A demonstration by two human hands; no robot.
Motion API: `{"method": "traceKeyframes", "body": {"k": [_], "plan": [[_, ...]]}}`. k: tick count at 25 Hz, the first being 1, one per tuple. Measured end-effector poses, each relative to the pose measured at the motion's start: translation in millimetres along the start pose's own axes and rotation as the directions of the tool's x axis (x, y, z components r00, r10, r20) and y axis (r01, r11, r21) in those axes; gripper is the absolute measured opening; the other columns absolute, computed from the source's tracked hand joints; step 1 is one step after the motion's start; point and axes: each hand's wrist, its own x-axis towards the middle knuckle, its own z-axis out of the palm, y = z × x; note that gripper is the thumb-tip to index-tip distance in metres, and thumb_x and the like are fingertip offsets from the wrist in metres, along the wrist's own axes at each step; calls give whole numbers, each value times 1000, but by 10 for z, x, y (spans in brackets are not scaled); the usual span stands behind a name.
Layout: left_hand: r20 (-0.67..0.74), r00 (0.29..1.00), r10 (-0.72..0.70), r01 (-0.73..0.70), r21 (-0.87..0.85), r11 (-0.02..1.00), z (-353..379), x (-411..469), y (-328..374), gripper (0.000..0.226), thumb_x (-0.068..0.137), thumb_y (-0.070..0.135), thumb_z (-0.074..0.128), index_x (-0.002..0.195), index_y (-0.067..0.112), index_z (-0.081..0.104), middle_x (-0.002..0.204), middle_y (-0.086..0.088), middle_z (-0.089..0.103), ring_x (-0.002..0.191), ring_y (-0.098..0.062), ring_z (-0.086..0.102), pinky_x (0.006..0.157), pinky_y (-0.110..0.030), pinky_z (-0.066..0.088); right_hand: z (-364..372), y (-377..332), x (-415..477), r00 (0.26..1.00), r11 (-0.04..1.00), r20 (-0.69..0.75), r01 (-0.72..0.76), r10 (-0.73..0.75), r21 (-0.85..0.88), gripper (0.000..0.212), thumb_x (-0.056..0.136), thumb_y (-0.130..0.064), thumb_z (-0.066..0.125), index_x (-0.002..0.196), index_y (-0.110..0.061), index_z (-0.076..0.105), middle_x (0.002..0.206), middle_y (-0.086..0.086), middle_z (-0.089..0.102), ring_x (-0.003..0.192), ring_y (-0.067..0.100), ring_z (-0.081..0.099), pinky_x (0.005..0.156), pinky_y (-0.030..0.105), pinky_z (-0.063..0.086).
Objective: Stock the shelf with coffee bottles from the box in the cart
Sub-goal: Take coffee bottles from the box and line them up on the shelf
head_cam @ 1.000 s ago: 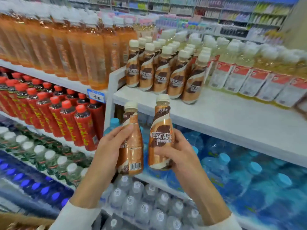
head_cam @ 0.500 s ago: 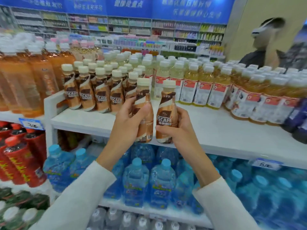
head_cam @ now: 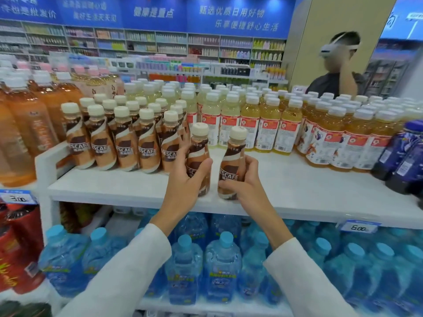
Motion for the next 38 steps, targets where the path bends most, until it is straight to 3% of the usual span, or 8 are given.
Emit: {"method": "traceKeyframes", "body": {"k": [3, 7, 10, 16, 23, 26, 31, 38], "plan": [[117, 993, -34, 41, -58, 997, -89, -20, -75, 60, 94, 44, 67, 148, 39, 40, 135, 28, 57, 122, 13, 53, 102, -15, 43, -1, 48, -92, 1000, 997, -23, 8, -9, -71, 75, 81, -10, 81, 135, -27, 32, 123, -6, 57, 107, 3, 63, 94, 31, 55], [227, 971, -76, 73, 20, 997, -302, -2, -177, 69, 88, 7, 75, 145, 32, 44, 126, 24, 62, 112, 10, 61, 103, -21, 50, 30, 33, -213, 980, 981, -184, 34, -70, -193, 76, 74, -31, 89, 131, -30, 39, 121, -16, 56, 101, -7, 61, 82, 11, 50], [159, 981, -113, 101, 82, 991, -287, -25, -157, 69, 78, 10, 86, 133, 34, 52, 120, 18, 65, 108, 3, 65, 99, -24, 53, 76, 49, -203, 967, 963, -241, 14, -82, -271, 66, 74, -35, 89, 126, -28, 49, 117, -14, 62, 104, 0, 61, 90, 20, 52], [52, 996, -74, 68, 107, 992, -192, -90, -122, 71, 68, 24, 94, 121, 38, 50, 104, 31, 57, 100, 10, 58, 81, -10, 47, 18, 32, -99, 997, 965, -70, 16, -36, -263, 57, 83, -19, 81, 134, -24, 55, 122, -14, 66, 112, 1, 61, 105, 35, 51], [-17, 999, -27, 29, 123, 992, -126, -186, -176, 74, 69, 38, 92, 132, 33, 52, 117, 21, 59, 109, 1, 61, 84, -7, 48, 56, 67, -217, 990, 983, -125, 43, -66, -179, 74, 76, -39, 86, 140, -34, 49, 134, -18, 60, 122, -2, 56, 101, 25, 50], [-60, 998, -2, 12, 164, 986, -98, -193, -213, 80, 71, 42, 90, 141, 30, 52, 126, 9, 54, 112, -6, 60, 86, -11, 50, 145, 83, -282, 971, 981, -218, 54, -94, -184, 49, 83, -31, 81, 122, -43, 54, 119, -21, 65, 109, -2, 63, 92, 19, 53], [-141, 990, -17, 47, 217, 975, -424, -251, -236, 73, 76, 36, 87, 142, 33, 54, 115, 10, 55, 110, -3, 58, 84, -6, 44, 493, 78, -265, 981, 979, -169, 64, -98, -196, 48, 85, -33, 79, 122, -46, 51, 117, -25, 62, 102, -13, 60, 86, 11, 48], [-388, 920, -48, 140, 213, 967, -1421, -221, -393, 66, 75, 33, 89, 132, 28, 56, 119, 10, 63, 109, -5, 62, 96, -28, 53, 1628, -15, -51, 988, 971, -43, 139, -150, -193, 48, 84, -39, 78, 128, -36, 58, 117, -18, 67, 107, 1, 63, 97, 33, 54]]}}
